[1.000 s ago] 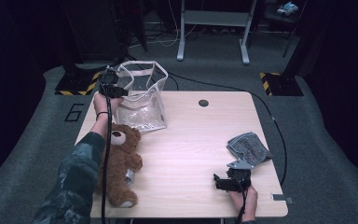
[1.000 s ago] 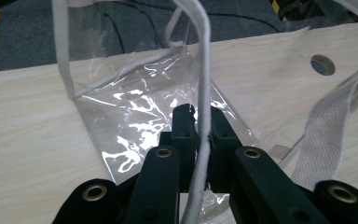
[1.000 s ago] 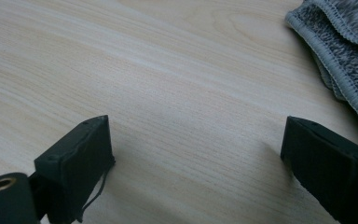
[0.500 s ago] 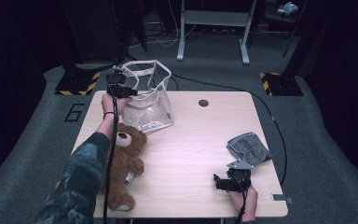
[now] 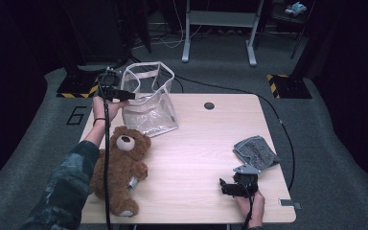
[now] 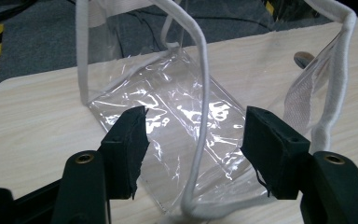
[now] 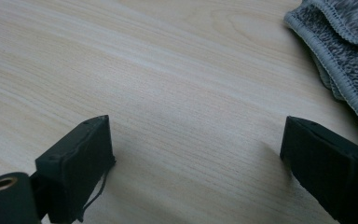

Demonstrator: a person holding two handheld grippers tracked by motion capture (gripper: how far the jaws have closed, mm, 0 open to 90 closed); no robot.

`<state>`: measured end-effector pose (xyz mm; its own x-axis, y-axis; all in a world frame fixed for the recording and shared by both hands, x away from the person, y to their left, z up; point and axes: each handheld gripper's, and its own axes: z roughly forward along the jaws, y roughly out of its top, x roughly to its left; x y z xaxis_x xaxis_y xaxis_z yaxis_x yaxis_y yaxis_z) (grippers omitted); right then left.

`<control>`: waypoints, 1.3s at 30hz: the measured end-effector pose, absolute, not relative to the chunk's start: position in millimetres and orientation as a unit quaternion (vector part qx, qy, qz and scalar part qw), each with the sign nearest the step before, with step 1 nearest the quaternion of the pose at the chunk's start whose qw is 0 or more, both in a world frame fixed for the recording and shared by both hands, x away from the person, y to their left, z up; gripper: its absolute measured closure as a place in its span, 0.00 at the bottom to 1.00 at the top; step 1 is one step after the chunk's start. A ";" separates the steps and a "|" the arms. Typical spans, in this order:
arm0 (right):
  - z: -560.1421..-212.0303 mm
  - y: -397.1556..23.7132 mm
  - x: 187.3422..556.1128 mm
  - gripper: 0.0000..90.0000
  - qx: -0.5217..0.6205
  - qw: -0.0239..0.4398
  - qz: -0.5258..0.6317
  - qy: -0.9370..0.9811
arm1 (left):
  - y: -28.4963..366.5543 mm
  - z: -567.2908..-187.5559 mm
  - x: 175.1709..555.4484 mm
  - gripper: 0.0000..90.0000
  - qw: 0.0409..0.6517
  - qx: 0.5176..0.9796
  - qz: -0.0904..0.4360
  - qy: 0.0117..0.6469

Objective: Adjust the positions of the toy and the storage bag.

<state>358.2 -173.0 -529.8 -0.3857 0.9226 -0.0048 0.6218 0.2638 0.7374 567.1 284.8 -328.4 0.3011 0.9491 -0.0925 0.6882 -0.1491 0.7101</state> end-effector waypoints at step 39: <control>-529.7 -174.0 357.7 0.10 0.503 0.224 0.332 0.766 | 300.1 -463.1 444.2 0.18 0.239 0.793 0.093 0.553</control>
